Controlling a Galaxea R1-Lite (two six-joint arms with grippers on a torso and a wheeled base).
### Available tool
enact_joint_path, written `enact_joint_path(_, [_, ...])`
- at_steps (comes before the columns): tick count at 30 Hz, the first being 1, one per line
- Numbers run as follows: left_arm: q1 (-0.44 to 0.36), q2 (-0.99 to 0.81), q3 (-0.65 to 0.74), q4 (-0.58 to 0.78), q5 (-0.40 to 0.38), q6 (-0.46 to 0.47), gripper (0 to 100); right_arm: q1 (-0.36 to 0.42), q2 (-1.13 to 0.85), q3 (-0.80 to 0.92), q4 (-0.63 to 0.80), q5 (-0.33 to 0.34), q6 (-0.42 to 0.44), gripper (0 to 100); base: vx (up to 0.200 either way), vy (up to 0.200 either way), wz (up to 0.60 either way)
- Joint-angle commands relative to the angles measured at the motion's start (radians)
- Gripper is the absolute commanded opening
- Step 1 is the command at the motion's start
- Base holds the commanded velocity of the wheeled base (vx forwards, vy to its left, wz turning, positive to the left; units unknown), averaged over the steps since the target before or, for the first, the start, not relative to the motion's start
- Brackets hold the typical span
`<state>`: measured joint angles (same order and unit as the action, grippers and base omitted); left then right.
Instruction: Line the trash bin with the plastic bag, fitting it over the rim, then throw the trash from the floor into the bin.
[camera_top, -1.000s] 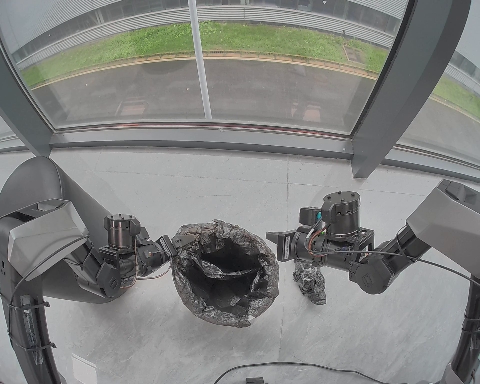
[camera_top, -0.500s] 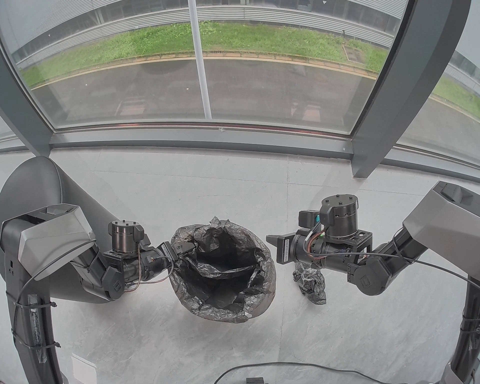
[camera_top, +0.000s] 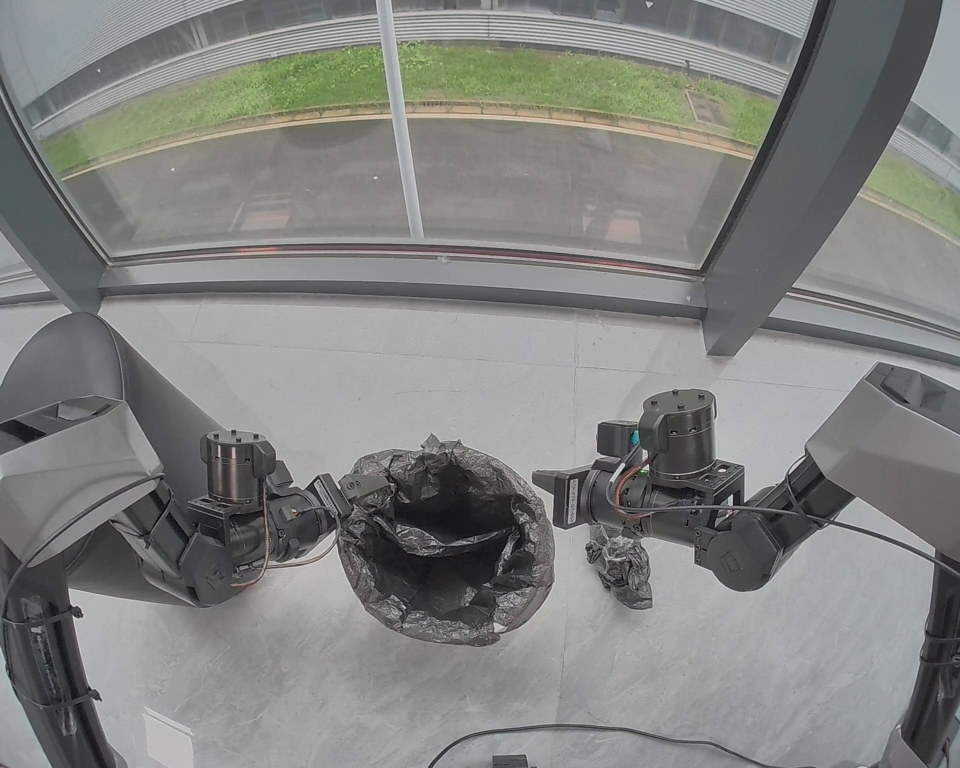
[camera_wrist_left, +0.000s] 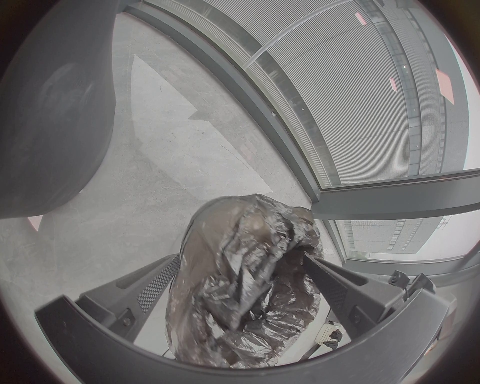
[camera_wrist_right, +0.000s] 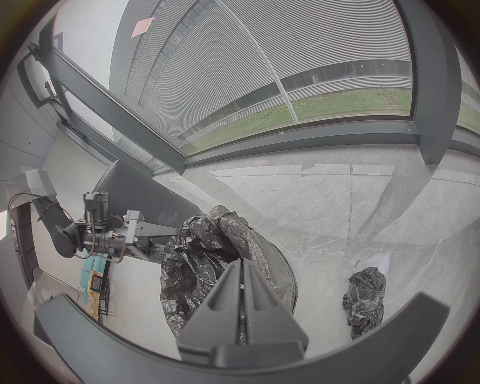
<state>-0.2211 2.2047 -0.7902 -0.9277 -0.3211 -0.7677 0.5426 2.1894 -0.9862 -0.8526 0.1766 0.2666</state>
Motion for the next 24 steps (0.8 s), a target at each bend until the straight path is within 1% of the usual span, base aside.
enact_joint_path(1, [-0.021,-0.088,0.059,0.000,-0.001,-0.013,100,0.000,0.001,0.001,0.000,0.000,0.000,0,0.000,0.000,0.00])
enact_joint_path(4, [-0.058,-0.143,0.114,-0.002,0.007,-0.048,100,0.000,0.001,0.004,0.000,-0.003,0.000,0,0.000,0.000,0.00])
enact_joint_path(6, [-0.129,-0.215,0.190,-0.013,0.053,-0.053,100,0.002,0.000,0.012,0.000,-0.003,0.000,0,0.000,0.000,0.00])
enact_joint_path(9, [-0.215,-0.250,0.233,-0.079,0.126,-0.053,100,0.002,0.000,0.012,0.000,-0.003,0.000,0,0.000,0.000,0.00])
enact_joint_path(10, [-0.222,-0.253,0.236,-0.086,0.129,-0.053,100,0.002,0.000,0.012,0.000,-0.003,0.000,0,0.000,0.000,0.00])
enact_joint_path(11, [-0.258,-0.267,0.258,-0.132,0.131,-0.053,100,0.004,-0.002,0.012,0.000,-0.003,0.000,0,0.000,0.000,0.00])
enact_joint_path(12, [-0.258,-0.267,0.258,-0.132,0.131,-0.053,100,0.004,-0.002,0.012,0.000,-0.003,0.000,0,0.000,0.000,0.00])
enact_joint_path(13, [-0.296,-0.266,0.269,-0.172,0.131,-0.050,100,0.004,-0.003,0.014,0.000,-0.005,0.000,0,0.000,0.000,0.00])
enact_joint_path(14, [-0.300,-0.264,0.267,-0.174,0.131,-0.050,100,0.004,-0.003,0.014,0.000,-0.005,0.000,0,0.000,0.000,0.00])
enact_joint_path(15, [-0.330,-0.253,0.264,-0.183,0.132,-0.041,100,0.004,-0.007,0.014,0.000,-0.005,0.000,0,0.000,0.000,0.00])
enact_joint_path(19, [-0.347,-0.223,0.255,-0.188,0.134,-0.005,100,0.004,-0.007,0.015,0.000,-0.012,0.000,0,0.000,0.000,0.00])
enact_joint_path(24, [-0.339,-0.191,0.247,-0.188,0.135,-0.005,100,0.004,-0.002,0.021,-0.003,-0.014,0.000,0,0.000,0.000,0.00])
